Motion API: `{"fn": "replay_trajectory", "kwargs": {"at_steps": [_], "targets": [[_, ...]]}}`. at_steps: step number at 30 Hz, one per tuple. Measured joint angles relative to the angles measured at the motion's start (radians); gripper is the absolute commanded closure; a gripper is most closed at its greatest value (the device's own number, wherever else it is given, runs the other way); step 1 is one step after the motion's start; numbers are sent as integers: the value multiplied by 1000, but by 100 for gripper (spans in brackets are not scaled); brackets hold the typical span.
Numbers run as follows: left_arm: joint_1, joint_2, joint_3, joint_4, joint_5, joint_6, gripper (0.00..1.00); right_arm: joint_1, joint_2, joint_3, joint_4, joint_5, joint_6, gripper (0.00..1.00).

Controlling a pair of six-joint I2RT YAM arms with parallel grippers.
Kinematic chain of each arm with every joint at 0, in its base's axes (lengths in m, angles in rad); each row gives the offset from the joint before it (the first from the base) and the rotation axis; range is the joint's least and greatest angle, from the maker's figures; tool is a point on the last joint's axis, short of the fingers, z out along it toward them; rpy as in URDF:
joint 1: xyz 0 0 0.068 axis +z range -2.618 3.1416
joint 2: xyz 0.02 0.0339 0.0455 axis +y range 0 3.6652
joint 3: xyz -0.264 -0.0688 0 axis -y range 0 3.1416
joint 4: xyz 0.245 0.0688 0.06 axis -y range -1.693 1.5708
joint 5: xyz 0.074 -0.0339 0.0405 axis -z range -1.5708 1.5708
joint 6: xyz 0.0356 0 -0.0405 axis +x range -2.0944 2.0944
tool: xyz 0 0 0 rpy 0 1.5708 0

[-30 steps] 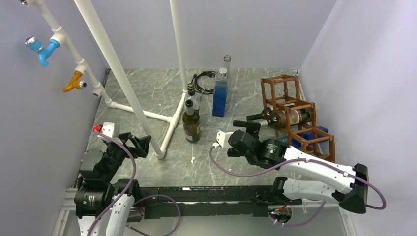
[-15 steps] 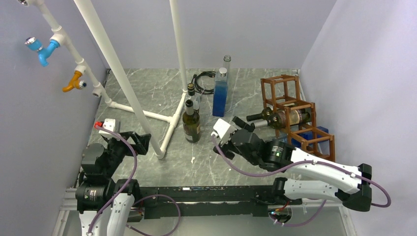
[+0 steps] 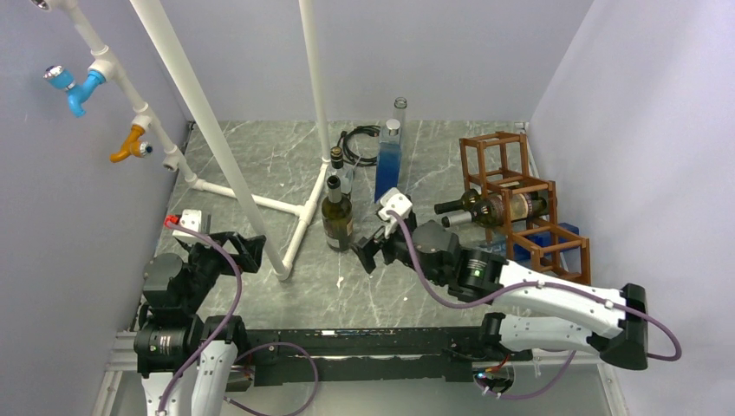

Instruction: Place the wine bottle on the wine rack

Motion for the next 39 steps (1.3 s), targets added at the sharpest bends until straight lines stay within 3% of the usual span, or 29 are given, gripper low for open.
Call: {"fn": "replay_trajectory", "kwargs": {"at_steps": [6,10,23,30,39], "targets": [[2,-6,0,0,5,0,0,0,179,82,73,15,82,0],[3,-19,0,0,5,0,1,1,281,170,76,114,137,0],[3,-42,0,0,5,0,1,0,427,282,130,301,214,1],[3,-48,0,0,5,0,0,-8,531,373,116,363,220,20],[2,-59,0,1,5,0,1,-13,636,409,118,378,229,29]]}}
